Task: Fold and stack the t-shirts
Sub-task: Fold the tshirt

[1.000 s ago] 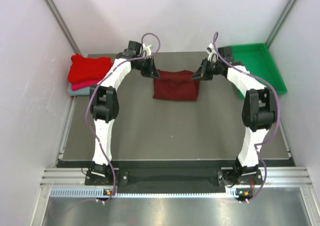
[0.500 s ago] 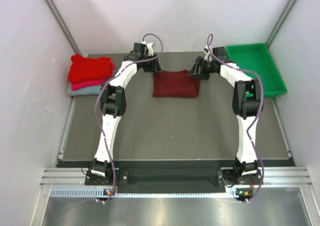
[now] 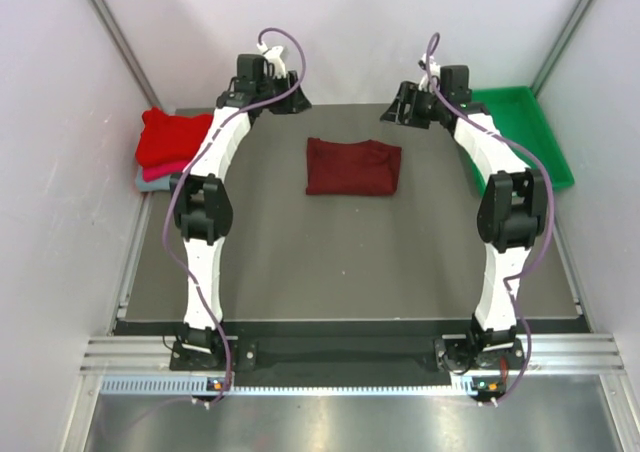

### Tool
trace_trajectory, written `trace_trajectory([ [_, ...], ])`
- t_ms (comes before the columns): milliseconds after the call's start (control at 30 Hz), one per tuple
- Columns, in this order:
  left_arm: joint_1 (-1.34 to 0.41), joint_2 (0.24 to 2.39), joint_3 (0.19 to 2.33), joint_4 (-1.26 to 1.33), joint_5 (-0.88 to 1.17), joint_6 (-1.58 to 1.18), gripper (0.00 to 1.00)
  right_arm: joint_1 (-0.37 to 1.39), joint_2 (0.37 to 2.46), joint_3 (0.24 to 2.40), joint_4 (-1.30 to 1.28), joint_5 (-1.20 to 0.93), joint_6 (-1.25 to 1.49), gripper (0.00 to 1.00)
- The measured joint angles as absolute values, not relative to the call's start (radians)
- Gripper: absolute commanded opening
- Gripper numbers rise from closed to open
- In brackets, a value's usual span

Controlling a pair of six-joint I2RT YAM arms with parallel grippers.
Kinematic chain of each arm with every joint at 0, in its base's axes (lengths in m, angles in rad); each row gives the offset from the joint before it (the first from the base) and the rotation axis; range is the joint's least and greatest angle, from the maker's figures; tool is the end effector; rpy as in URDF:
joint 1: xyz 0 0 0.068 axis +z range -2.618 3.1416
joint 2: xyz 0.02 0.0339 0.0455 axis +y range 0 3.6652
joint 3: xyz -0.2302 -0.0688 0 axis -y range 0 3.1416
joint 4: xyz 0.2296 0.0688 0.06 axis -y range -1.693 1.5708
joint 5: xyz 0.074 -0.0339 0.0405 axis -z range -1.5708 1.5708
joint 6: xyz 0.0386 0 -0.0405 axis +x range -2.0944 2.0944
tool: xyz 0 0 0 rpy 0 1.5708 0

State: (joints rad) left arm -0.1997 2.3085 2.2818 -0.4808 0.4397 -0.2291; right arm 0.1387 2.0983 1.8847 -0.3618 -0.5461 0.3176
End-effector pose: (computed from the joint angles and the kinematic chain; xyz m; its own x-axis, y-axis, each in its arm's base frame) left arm 0.4879 -0.1155 0.2848 -0.5875 -0.0908 -0.8041 0.4217 0.8137 -0.3999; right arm 0.4555 0.0838 0.2642 -0.6837 0.1740 -0.7088 -0.3539 0.7703 0.5305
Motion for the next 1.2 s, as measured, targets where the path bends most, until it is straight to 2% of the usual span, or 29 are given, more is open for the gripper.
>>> trace_trajectory([
  [167, -0.178, 2.368, 2.276, -0.454, 0.511, -0.197, 0.51, 0.141, 2.136, 1.904, -0.392, -0.542, 0.200, 0.62],
  [367, -0.177, 2.526, 2.352, -0.554, 0.480, 0.046, 0.47, 0.148, 2.244, 1.989, -0.497, -0.479, -0.088, 0.53],
  [567, -0.181, 2.545, 2.358, -0.603, 0.461, 0.179, 0.48, 0.154, 2.295, 2.031, -0.546, -0.442, -0.228, 0.52],
  [1200, -0.186, 2.545, 2.358, -0.476, 0.566, 0.018, 0.47, 0.207, 2.302, 2.035, -0.598, -0.490, -0.262, 0.48],
])
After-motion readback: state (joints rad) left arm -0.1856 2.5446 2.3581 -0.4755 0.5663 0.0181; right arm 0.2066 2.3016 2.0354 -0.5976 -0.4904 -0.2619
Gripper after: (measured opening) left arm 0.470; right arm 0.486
